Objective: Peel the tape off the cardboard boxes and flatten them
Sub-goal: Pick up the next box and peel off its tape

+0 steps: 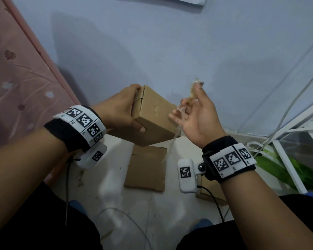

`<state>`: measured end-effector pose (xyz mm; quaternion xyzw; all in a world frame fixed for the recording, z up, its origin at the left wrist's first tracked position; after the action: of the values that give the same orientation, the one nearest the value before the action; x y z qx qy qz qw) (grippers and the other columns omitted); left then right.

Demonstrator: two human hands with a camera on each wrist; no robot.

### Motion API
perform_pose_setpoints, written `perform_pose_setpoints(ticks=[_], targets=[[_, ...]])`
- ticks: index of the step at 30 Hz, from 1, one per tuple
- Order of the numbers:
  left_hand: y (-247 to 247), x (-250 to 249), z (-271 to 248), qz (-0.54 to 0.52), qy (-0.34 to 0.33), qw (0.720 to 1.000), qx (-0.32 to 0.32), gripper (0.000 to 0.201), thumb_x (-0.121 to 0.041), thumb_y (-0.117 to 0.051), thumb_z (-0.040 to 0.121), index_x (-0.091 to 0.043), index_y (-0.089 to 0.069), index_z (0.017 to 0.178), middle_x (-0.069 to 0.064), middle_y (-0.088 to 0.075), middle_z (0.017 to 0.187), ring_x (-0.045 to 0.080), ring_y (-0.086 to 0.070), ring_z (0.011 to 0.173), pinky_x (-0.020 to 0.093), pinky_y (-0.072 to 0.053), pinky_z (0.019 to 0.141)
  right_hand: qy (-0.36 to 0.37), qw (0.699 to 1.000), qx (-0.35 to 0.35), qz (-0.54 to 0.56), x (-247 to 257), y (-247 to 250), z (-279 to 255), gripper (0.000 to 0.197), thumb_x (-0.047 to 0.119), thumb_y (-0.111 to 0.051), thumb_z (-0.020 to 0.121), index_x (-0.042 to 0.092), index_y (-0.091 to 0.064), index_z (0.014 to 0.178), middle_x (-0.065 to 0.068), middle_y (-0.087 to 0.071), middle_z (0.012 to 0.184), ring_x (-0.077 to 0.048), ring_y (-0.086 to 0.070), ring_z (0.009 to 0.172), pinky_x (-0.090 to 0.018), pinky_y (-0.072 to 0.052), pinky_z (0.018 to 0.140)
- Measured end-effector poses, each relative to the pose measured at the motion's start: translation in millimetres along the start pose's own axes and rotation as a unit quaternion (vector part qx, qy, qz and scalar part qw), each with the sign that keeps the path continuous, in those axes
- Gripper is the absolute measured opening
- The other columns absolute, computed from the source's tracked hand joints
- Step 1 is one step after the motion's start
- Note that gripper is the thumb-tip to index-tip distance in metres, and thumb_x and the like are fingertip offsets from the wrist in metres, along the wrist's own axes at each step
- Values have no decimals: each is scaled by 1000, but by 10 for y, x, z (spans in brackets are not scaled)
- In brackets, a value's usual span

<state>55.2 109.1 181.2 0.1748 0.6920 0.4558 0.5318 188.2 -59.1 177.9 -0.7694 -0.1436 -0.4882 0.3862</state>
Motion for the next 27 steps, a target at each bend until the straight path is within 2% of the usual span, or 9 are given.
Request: perform_pose_setpoints(ticks=[2, 4, 6, 8, 12, 17, 23, 25, 27], targets=[[-43, 7, -15, 21, 8, 1000, 19, 119, -41, -98, 47, -26, -28, 142, -4, -51, 126, 18, -56, 111, 42, -52, 92, 4, 999, 20, 37, 7, -11, 18, 62, 63, -78, 74, 20, -54, 111, -6, -50, 97, -30, -61, 104, -48, -52, 100], [-117, 16, -57, 72, 19, 996, 50, 114, -45, -96, 48, -26, -29, 139, -3, -49, 124, 20, -56, 107, 43, -53, 90, 30, 996, 35, 81, 45, -9, 23, 65, 63, -82, 67, 18, -54, 104, -11, -48, 111, -30, -65, 122, -53, -42, 111], [-221, 14, -116, 127, 18, 989, 80, 111, -52, -90, 48, -27, -29, 137, -3, -47, 121, 20, -57, 103, 44, -53, 90, 47, 988, 54, 135, 95, -2, 17, 51, 64, -64, 84, 16, -58, 99, -11, -58, 112, -29, -65, 127, -61, -26, 120], [-312, 6, -148, 149, 13, 983, 103, 111, -52, -87, 48, -27, -28, 138, -3, -46, 123, 21, -57, 104, 45, -52, 93, 64, 977, 61, 194, 165, 19, -6, 53, 63, -48, 95, 13, -60, 107, -10, -65, 111, -30, -64, 128, -63, -20, 121], [-495, -23, -173, 139, 23, 973, 182, 119, -35, -97, 53, -27, -23, 146, 0, -44, 136, 25, -52, 121, 50, -47, 104, 89, 958, 59, 266, 274, 21, -52, 57, 62, -46, 98, 11, -55, 120, -13, -64, 117, -33, -64, 128, -62, -21, 121], [-624, -86, -186, 54, 43, 977, 200, 121, -40, -99, 53, -32, -23, 147, -5, -49, 136, 20, -54, 119, 45, -50, 103, 109, 953, 32, 280, 260, 64, -68, 54, 60, -44, 101, 10, -55, 118, -15, -64, 116, -35, -65, 126, -58, -26, 121], [-541, -139, -135, -84, 84, 983, 144, 112, -53, -94, 56, -26, -29, 144, -6, -58, 126, 15, -61, 110, 39, -53, 99, 123, 977, -13, 172, 161, 39, -65, 34, 44, -41, 105, 13, -52, 112, -15, -65, 110, -31, -61, 131, -48, -28, 120], [-496, -155, -122, -107, 90, 982, 130, 109, -53, -93, 57, -26, -31, 143, -7, -58, 124, 12, -62, 107, 35, -54, 95, 118, 985, -26, 126, 94, 11, -44, 21, 34, -43, 105, 16, -55, 102, -15, -60, 113, -27, -64, 123, -45, -29, 119], [-467, -175, -120, -115, 90, 982, 120, 105, -51, -93, 58, -26, -34, 142, -9, -58, 121, 8, -62, 103, 29, -54, 88, 114, 987, -35, 108, 39, -6, -25, 14, 21, -45, 104, 15, -56, 97, -16, -58, 112, -23, -65, 112, -39, -40, 107]])
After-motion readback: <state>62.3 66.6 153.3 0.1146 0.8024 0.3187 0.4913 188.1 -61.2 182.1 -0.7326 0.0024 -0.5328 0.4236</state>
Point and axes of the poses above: each hand's wrist, its own z-axis towards the middle knuckle, its own y-axis out of the back of the hand, x = y × z, the point moved 6 cm from there along z, towards the middle knuckle
